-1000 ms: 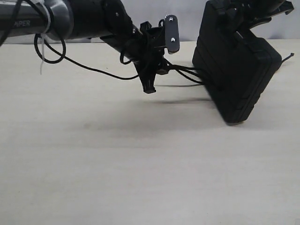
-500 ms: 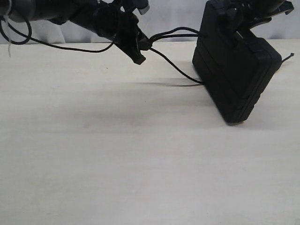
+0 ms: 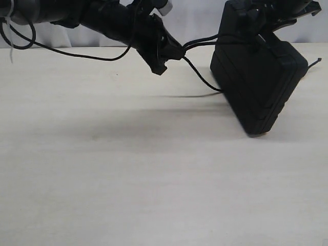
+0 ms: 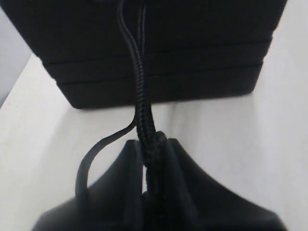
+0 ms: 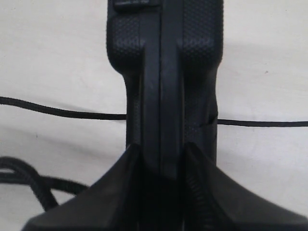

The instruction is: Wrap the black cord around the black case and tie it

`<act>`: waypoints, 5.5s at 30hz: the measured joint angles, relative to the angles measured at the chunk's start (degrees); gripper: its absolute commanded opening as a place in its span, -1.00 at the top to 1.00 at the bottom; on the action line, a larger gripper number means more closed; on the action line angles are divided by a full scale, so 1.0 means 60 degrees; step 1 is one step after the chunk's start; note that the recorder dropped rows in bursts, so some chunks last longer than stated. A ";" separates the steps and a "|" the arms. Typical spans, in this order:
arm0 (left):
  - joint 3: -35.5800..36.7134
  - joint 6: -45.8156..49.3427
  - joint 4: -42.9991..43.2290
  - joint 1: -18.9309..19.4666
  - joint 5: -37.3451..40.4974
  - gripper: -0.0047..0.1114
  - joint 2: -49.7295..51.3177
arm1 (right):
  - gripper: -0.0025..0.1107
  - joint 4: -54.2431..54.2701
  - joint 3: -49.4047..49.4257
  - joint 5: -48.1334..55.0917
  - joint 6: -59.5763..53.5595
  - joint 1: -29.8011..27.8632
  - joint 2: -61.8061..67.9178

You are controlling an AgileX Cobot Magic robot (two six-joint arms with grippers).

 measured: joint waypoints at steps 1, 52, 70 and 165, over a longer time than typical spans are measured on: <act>0.0000 0.0157 -0.0065 0.0000 0.0112 0.92 0.0000 | 0.88 0.0000 0.0000 0.0000 0.0000 0.0000 0.0000; 0.0004 0.1593 0.2100 -0.3199 -0.6384 0.92 0.0665 | 0.88 0.0399 0.0000 0.0019 -0.0055 0.0000 0.0038; -0.0102 0.1593 0.2100 -0.4072 -0.7938 0.92 0.0726 | 0.88 0.0430 0.0000 0.0019 -0.0055 0.0000 0.0042; -0.0494 -0.2136 0.2733 -0.2708 -0.4591 0.30 0.0311 | 0.88 0.0845 0.0175 -0.0080 -0.0095 0.0000 0.0040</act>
